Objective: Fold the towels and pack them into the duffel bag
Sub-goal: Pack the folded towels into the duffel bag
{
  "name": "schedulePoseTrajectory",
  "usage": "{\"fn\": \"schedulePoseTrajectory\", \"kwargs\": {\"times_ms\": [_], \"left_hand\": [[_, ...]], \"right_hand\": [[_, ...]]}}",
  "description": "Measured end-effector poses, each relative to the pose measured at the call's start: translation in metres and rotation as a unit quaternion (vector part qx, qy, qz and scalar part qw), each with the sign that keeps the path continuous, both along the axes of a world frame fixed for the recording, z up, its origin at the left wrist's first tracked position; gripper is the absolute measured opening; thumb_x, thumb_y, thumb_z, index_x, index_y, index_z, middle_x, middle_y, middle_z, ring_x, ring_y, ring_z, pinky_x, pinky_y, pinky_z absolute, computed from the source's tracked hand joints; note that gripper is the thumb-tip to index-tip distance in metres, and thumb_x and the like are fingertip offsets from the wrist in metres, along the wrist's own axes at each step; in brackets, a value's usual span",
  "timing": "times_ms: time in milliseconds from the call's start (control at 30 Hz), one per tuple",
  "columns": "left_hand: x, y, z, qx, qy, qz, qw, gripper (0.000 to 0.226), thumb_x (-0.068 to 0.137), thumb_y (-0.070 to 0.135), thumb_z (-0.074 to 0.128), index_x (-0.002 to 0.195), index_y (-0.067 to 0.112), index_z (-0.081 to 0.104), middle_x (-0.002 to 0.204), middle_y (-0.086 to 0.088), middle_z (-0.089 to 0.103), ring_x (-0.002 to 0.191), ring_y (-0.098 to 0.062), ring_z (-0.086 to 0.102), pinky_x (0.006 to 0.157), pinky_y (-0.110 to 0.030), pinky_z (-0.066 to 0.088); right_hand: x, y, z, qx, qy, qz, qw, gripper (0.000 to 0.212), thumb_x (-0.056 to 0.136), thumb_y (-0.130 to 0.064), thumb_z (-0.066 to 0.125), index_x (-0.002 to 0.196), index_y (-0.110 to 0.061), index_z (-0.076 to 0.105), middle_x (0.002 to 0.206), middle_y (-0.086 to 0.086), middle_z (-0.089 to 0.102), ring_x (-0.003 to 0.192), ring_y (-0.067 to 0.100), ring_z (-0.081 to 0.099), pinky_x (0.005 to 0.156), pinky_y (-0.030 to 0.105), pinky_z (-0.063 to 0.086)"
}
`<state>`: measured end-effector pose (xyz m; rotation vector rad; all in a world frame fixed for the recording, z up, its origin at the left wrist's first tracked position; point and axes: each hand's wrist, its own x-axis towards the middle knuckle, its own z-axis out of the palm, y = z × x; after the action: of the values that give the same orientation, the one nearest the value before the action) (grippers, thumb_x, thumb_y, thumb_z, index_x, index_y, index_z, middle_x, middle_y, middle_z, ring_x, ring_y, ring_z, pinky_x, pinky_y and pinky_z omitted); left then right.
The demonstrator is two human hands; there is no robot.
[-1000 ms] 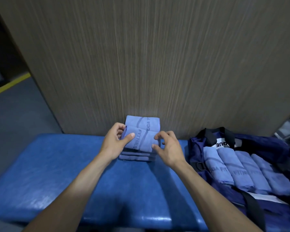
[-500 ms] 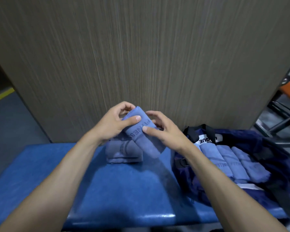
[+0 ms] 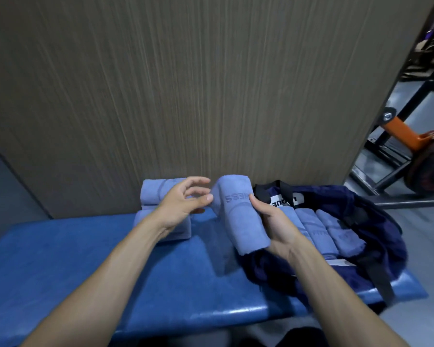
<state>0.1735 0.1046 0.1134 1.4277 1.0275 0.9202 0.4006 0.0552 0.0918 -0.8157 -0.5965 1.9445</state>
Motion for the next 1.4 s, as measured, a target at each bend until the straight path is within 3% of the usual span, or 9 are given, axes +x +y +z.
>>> {"fn": "schedulePoseTrajectory", "kwargs": {"times_ms": [167,233,333,500,633,800,900,1133,1400], "left_hand": [[0.040,-0.016,-0.031,0.169,0.083,0.163,0.969,0.025,0.080,0.020,0.084,0.091,0.020,0.062,0.085,0.002,0.063,0.071,-0.006,0.055,0.067,-0.016,0.048],[0.057,-0.029,-0.029,0.119,0.028,0.131,0.984,0.004,0.093,0.014,0.071,0.094,0.014,0.067,0.085,-0.006,0.068,0.071,-0.010,0.061,0.063,-0.020,0.050],[0.077,-0.044,-0.025,0.024,-0.048,0.115,0.992,0.019,0.102,0.027,0.057,0.104,0.011,0.068,0.097,-0.008,0.072,0.078,-0.009,0.067,0.068,-0.030,0.058],[0.088,-0.044,-0.040,-0.042,-0.004,0.112,0.993,0.055,0.067,0.067,0.075,0.104,0.027,0.065,0.105,0.006,0.073,0.100,-0.013,0.071,0.089,-0.042,0.058],[0.097,-0.043,-0.044,-0.074,-0.006,0.119,0.990,0.042,0.076,0.049,0.077,0.102,0.019,0.064,0.099,-0.005,0.076,0.092,-0.019,0.074,0.088,-0.046,0.059],[0.109,-0.040,-0.048,-0.068,-0.036,0.102,0.992,0.032,0.082,0.038,0.073,0.102,0.014,0.068,0.100,-0.012,0.075,0.096,-0.027,0.073,0.089,-0.051,0.058],[0.118,-0.033,-0.046,-0.043,-0.059,0.033,0.997,0.015,0.098,0.024,0.065,0.107,0.013,0.070,0.101,-0.004,0.077,0.095,-0.017,0.073,0.083,-0.033,0.058],[0.109,0.001,-0.082,0.038,0.218,0.102,0.970,0.012,0.095,0.023,0.063,0.092,0.033,0.071,0.089,0.016,0.069,0.083,-0.009,0.063,0.071,-0.021,0.047],[0.138,0.036,-0.086,0.217,0.456,0.104,0.857,0.039,0.087,0.047,0.067,0.116,0.026,0.051,0.114,0.002,0.051,0.108,-0.022,0.049,0.077,-0.037,0.044]], "right_hand": [[0.007,-0.006,-0.013,-0.021,-0.024,-0.051,0.998,0.059,0.095,-0.041,0.061,0.133,0.003,0.061,0.139,0.023,0.058,0.120,0.032,0.059,0.110,0.045,0.043],[0.005,-0.008,-0.016,-0.009,-0.029,-0.064,0.998,0.053,0.102,-0.040,0.050,0.130,0.003,0.063,0.132,0.023,0.064,0.115,0.031,0.066,0.097,0.041,0.054],[0.001,-0.014,-0.016,0.012,-0.065,-0.088,0.994,0.049,0.108,-0.036,0.036,0.124,-0.002,0.066,0.123,0.019,0.070,0.114,0.033,0.068,0.092,0.040,0.054],[-0.002,-0.018,-0.025,0.040,-0.200,-0.153,0.967,0.043,0.108,-0.033,0.040,0.106,-0.006,0.073,0.101,0.012,0.077,0.092,0.019,0.075,0.081,0.032,0.058],[-0.001,-0.021,-0.033,0.061,-0.279,-0.147,0.947,0.041,0.109,-0.034,0.039,0.113,-0.012,0.072,0.108,0.006,0.077,0.109,0.019,0.071,0.106,0.043,0.050],[0.025,-0.021,-0.031,0.055,-0.221,-0.082,0.970,0.041,0.104,-0.038,0.054,0.130,-0.008,0.062,0.121,0.011,0.072,0.116,0.026,0.067,0.105,0.044,0.051],[0.055,-0.015,-0.020,0.074,-0.256,-0.068,0.961,0.040,0.100,-0.032,0.060,0.127,-0.004,0.063,0.121,0.015,0.072,0.112,0.028,0.068,0.093,0.040,0.054],[0.117,0.023,-0.021,-0.006,-0.459,-0.157,0.875,0.037,0.101,-0.038,0.059,0.106,-0.004,0.071,0.099,0.016,0.076,0.093,0.037,0.073,0.088,0.052,0.059],[0.092,0.062,-0.049,0.014,-0.558,-0.075,0.827,0.038,0.105,-0.040,0.047,0.111,-0.008,0.066,0.106,0.012,0.072,0.100,0.031,0.067,0.097,0.050,0.053]]}}
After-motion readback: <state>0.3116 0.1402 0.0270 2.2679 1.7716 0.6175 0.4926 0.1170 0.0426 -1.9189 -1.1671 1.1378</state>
